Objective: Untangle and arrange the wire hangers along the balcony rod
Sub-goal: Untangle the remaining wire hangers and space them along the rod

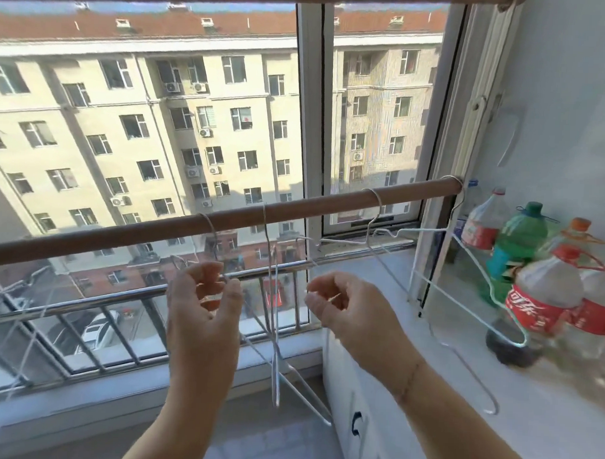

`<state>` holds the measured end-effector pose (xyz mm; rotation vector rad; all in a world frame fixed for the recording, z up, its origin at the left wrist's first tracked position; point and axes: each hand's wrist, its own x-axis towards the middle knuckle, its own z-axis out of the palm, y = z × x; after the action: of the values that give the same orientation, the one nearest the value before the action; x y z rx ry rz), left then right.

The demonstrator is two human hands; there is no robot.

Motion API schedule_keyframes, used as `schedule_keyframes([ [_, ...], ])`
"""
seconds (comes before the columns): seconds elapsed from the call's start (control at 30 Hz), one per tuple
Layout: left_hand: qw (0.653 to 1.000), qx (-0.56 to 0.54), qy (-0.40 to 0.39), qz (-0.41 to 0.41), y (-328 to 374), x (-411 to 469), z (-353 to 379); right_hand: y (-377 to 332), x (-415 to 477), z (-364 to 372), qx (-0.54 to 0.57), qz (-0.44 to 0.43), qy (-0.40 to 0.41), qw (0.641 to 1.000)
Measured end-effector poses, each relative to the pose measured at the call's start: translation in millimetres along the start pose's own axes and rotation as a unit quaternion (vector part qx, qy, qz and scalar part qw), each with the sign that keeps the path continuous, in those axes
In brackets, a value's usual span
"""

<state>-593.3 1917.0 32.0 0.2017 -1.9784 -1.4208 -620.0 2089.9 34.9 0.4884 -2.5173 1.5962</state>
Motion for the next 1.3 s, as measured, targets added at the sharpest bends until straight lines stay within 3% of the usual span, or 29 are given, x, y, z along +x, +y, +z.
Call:
schedule_keyframes([
  [0.13, 0.987, -0.048, 0.003, -0.156, -20, -6, 0, 12, 16, 37, 0.041, 0.037, -0.052, 0.997],
  [0.33, 0.918, -0.181, -0.153, -0.318, -35, -13, 9, 14, 20, 57, 0.101, 0.055, -0.075, 0.991],
  [0.5, 0.923, -0.190, -0.145, -0.303, -33, -17, 4, 14, 23, 60, 0.160, 0.070, -0.068, 0.982],
  [0.9, 0.960, -0.117, -0.144, -0.210, -33, -24, -27, 19, 28, 58, 0.144, 0.054, -0.037, 0.987],
  [1.3, 0.958, -0.138, -0.124, -0.219, -37, -18, -25, 35, 16, 21, 0.124, 0.069, 0.034, 0.989],
])
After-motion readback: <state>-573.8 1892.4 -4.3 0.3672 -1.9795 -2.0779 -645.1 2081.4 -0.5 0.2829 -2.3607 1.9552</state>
